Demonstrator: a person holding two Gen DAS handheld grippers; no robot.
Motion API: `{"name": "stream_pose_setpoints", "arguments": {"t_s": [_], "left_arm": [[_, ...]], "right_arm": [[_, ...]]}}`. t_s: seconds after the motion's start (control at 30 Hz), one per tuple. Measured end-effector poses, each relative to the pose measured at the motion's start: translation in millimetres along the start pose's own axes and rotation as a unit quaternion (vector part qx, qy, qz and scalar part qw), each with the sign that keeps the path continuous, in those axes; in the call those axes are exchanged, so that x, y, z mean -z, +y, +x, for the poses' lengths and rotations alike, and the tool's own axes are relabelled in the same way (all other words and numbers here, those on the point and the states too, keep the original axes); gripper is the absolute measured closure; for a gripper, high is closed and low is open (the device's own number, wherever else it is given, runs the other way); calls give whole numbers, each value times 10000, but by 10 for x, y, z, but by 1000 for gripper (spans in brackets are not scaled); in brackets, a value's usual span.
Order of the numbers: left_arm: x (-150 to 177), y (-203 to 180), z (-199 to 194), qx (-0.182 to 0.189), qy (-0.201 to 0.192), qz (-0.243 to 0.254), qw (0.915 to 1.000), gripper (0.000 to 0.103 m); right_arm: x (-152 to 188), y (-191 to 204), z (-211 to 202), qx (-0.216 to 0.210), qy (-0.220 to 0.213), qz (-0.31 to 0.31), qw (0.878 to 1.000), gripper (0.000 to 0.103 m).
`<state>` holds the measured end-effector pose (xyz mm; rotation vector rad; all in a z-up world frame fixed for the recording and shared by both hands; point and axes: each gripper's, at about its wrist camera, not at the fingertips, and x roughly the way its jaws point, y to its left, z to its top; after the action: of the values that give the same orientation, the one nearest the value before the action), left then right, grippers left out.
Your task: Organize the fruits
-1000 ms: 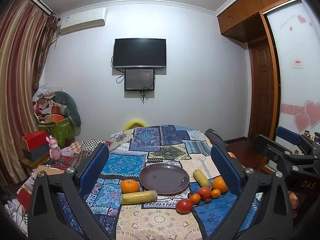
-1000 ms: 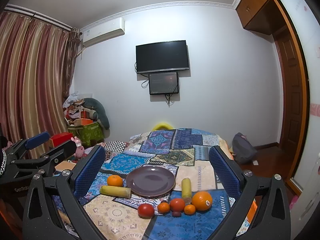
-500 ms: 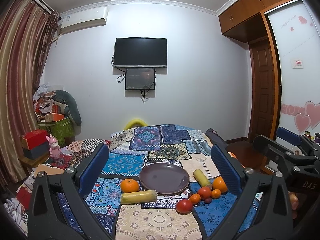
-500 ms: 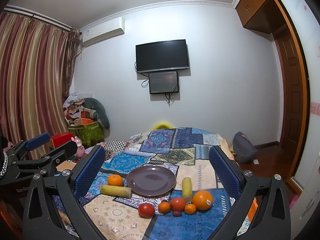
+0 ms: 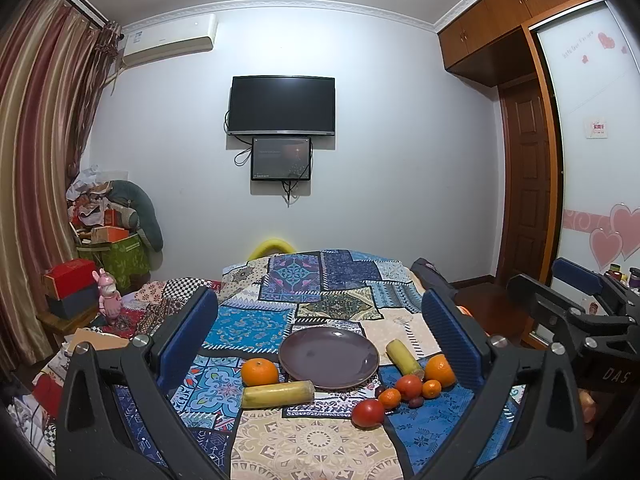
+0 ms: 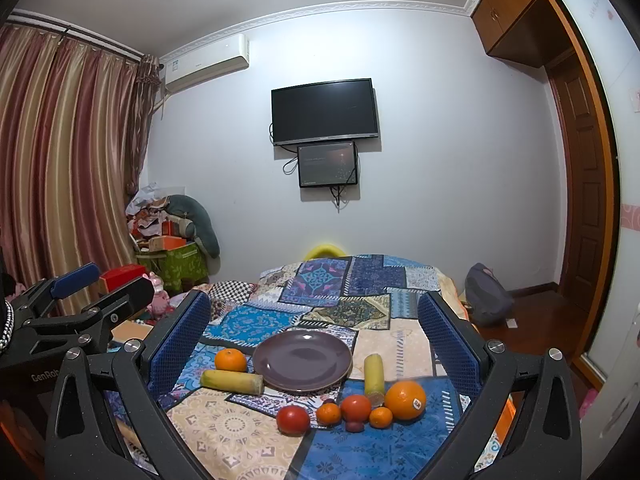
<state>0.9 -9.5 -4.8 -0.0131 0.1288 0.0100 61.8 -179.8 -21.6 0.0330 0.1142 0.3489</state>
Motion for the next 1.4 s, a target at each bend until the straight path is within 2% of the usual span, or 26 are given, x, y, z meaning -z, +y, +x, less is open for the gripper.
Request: {"name": "stream_pose_setpoints", "arguments": {"t_s": [0.2,0.37,0.5,0.67,0.73,0.9,0.97,1.1,1.27,1.4], "left_arm": [[-2,-12,18,55,41,8,10000,0],[51,43,133,191,266,-98,9994,0],[110,120,273,136,496,-142,9986,9],[239,236,519,203,947,-190,9951,22],[301,313,629,216,1154,-278,9927,29],[463,534,958,99,1649,-407,9854,36],[513,610,1108,141,1862,-389,9816,44],[632,750,1365,230,2194,-361,9747,45],[783,874,1666,192,2538,-292,9666,45],[879,947,1934,204,2759,-170,9608,45]], "right_arm": [[26,21,-5,17,8,-7,10000,0],[80,-23,73,-35,162,26,9999,0],[154,-103,200,-45,434,110,9990,1],[288,-250,394,53,841,248,9961,9],[344,-335,501,93,1050,315,9939,17],[460,-528,737,301,1553,381,9867,30],[516,-603,826,432,1748,315,9832,32],[609,-699,949,598,2017,221,9774,33],[735,-864,1126,691,2393,309,9680,39],[838,-1008,1335,650,2698,401,9599,51]]}}
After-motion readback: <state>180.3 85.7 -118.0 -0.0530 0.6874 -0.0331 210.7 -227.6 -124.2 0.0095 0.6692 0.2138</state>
